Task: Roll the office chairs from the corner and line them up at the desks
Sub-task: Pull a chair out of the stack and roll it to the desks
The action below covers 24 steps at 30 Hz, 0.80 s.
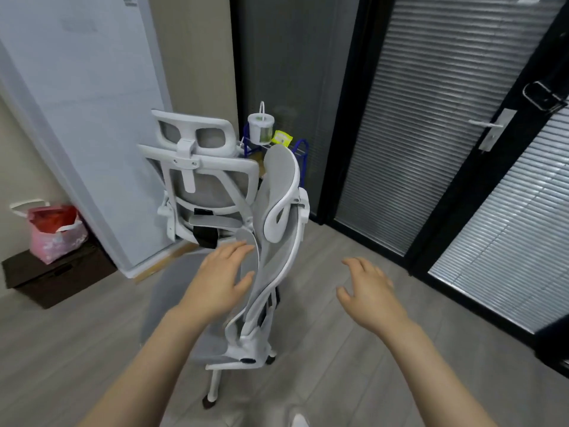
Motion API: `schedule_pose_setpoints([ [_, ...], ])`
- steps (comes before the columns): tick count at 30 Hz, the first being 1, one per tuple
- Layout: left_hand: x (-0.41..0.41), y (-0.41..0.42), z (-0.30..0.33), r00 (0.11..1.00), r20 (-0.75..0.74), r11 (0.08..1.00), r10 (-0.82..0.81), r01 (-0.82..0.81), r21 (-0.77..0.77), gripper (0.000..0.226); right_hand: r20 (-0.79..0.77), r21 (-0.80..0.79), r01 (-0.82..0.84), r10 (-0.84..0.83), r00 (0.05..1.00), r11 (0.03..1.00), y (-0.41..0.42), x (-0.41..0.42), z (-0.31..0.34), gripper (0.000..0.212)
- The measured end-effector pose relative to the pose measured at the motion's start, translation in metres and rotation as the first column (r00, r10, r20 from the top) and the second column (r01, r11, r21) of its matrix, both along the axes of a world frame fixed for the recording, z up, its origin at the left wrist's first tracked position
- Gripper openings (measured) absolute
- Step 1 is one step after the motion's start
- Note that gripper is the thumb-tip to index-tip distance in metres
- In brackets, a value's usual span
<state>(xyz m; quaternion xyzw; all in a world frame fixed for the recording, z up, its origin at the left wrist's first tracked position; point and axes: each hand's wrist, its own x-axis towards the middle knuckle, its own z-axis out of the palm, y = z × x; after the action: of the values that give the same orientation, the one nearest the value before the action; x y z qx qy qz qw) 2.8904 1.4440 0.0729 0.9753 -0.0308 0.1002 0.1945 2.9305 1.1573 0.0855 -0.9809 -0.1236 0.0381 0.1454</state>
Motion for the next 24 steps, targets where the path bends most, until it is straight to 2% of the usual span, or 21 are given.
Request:
schedule_pose_setpoints([
  [5,0.104,-0.004,0.014,0.998,0.056,0.999,0.038,-0.036,-0.037,0.060,0.075,-0.010,-0.113,0.113,0.991,0.994,0.031,0.130,0.036,0.058],
  [9,0.171,-0.017,0.023,0.998,0.041,0.997,0.040,-0.037,-0.074,0.067,0.057,0.075,-0.195,0.191,0.980,0.978,0.078,0.236,0.072,0.053],
  [13,0.197,-0.034,0.015,0.999,0.001,0.975,0.044,-0.043,-0.219,0.068,-0.011,0.156,-0.262,0.267,0.964,0.952,0.141,0.313,0.085,0.053],
  [16,0.198,-0.032,0.005,0.997,0.004,0.959,0.074,-0.070,-0.276,0.069,-0.074,0.079,-0.316,0.322,0.944,0.945,0.185,0.342,0.075,0.051],
  [18,0.197,-0.026,0.004,0.998,-0.018,0.948,0.066,-0.068,-0.311,0.069,-0.104,0.081,-0.290,0.298,0.949,0.954,0.204,0.354,0.066,0.047],
  [20,0.195,-0.020,0.004,0.998,-0.035,0.933,0.043,-0.053,-0.356,0.069,-0.136,0.181,-0.214,0.240,0.961,0.960,0.211,0.360,0.059,0.043],
  [22,0.192,-0.016,0.004,0.999,-0.039,0.920,0.012,-0.027,-0.391,0.070,-0.173,0.309,-0.126,0.186,0.967,0.943,0.208,0.360,0.055,0.047],
  [24,0.187,-0.014,0.005,0.999,-0.039,0.909,-0.016,-0.002,-0.417,0.069,-0.201,0.373,-0.050,0.133,0.971,0.926,0.202,0.356,0.051,0.053],
])
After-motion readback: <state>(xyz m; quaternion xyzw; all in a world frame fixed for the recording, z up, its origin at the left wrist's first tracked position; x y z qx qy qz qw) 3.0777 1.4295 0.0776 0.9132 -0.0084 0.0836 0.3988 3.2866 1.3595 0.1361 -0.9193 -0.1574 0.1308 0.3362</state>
